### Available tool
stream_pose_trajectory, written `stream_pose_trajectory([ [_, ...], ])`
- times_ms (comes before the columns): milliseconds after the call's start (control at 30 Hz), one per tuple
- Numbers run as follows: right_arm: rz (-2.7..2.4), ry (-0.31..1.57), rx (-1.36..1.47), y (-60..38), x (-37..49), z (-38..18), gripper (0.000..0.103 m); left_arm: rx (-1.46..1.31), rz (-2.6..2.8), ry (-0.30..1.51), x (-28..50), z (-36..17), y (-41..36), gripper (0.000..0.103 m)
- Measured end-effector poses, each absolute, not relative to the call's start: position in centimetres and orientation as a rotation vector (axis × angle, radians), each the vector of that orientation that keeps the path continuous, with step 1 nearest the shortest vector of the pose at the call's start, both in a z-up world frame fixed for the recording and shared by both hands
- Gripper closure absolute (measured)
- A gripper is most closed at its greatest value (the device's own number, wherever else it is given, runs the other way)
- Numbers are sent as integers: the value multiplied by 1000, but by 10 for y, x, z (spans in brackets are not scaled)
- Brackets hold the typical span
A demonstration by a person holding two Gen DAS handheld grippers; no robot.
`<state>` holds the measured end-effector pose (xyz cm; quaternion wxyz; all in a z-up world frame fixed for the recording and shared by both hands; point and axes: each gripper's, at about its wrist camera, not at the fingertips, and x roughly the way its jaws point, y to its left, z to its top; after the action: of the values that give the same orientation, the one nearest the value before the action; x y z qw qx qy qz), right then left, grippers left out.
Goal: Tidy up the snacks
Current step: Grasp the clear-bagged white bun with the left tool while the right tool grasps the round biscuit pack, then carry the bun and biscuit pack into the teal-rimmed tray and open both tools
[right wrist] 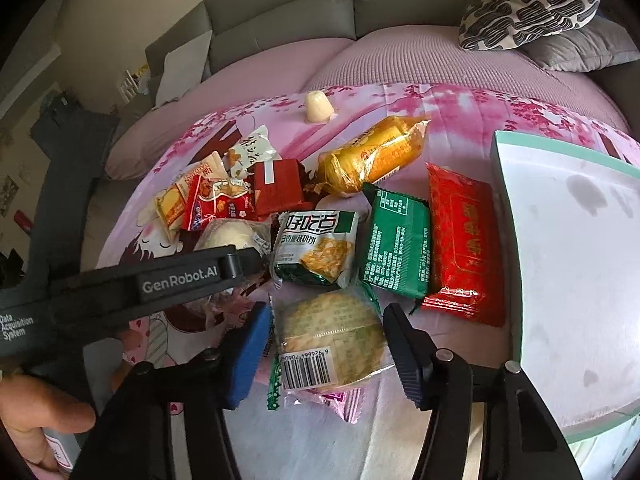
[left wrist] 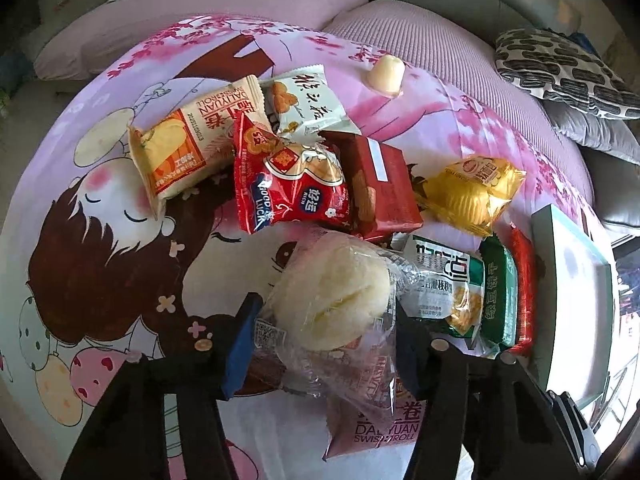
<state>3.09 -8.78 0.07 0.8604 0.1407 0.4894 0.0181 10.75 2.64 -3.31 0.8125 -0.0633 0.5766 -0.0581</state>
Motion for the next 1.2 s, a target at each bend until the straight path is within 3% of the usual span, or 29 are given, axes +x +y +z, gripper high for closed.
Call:
stream_pose_trajectory([
  [1200, 43, 870, 409, -123, 0, 47, 47, -208, -149, 1034, 73, 34, 34, 45],
])
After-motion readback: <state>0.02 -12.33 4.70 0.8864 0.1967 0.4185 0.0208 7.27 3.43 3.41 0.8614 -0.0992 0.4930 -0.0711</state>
